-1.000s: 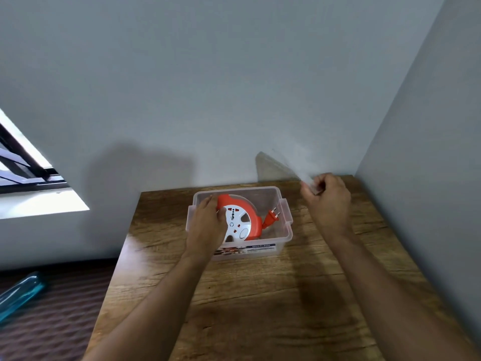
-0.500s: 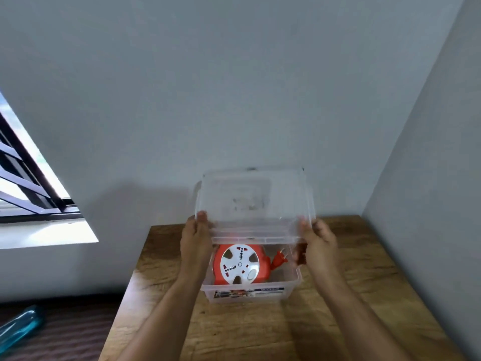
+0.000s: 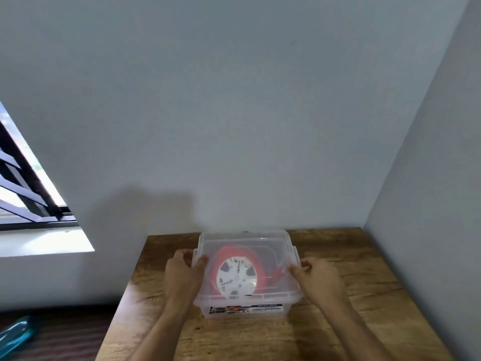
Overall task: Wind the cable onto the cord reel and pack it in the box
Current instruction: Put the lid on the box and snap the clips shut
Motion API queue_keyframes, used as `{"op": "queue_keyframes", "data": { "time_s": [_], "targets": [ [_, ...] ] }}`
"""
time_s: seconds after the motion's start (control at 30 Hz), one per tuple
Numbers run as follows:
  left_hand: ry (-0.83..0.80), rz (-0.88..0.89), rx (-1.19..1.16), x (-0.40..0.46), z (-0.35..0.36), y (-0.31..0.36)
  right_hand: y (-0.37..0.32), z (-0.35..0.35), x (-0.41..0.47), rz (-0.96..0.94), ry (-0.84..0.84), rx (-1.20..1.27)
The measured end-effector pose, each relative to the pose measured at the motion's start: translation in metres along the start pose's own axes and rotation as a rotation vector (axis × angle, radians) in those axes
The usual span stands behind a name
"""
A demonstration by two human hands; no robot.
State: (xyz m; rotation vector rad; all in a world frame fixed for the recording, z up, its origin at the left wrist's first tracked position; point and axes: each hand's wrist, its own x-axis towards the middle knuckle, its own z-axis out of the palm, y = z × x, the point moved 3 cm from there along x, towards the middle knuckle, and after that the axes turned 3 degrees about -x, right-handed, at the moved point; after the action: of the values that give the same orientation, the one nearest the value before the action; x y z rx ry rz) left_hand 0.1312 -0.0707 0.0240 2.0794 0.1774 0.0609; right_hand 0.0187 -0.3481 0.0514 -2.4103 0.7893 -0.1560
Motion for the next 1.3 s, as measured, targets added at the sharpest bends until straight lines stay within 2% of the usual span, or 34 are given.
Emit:
{"op": "queue_keyframes", "data": {
  "time_s": [0.1, 0.3, 0.43, 0.5, 0.67, 0.87, 1.0, 1.2, 1.3],
  "targets": [
    [-0.029, -0.044, -0.011, -0.001, 0.008, -0.008, 0.001, 0.002, 0.001, 0.061, -0.049, -0.03],
    [0.045, -0.11, -0.147, -0.007, 0.006, -0.013, -0.004, 0.005, 0.014, 0.132, -0.149, -0.013],
    [-0.004, -0.153, -0.13, 0.003, 0.007, -0.014, -0.007, 0.004, 0.027, 0.206, -0.247, 0.038],
    [-0.043, -0.245, -0.158, 0.009, 0.006, -0.015, -0.011, 0.003, 0.035, 0.247, -0.315, 0.064],
    [-0.133, -0.533, -0.403, 0.015, 0.009, -0.015, -0.016, 0.003, 0.049, 0.31, -0.484, 0.067],
    [-0.07, -0.537, -0.421, 0.007, 0.017, -0.008, 0.0, 0.006, 0.053, 0.358, -0.65, 0.17],
    [-0.237, -0.632, -0.491, 0.005, 0.015, -0.009, 0.014, 0.014, 0.05, 0.368, -0.772, 0.293],
    [-0.319, -0.654, -0.51, 0.006, 0.013, -0.008, 0.014, 0.018, 0.05, 0.355, -0.737, 0.445],
    [-0.332, -0.668, -0.541, 0.008, 0.01, -0.01, 0.004, 0.018, 0.051, 0.319, -0.655, 0.382]
  ]
}}
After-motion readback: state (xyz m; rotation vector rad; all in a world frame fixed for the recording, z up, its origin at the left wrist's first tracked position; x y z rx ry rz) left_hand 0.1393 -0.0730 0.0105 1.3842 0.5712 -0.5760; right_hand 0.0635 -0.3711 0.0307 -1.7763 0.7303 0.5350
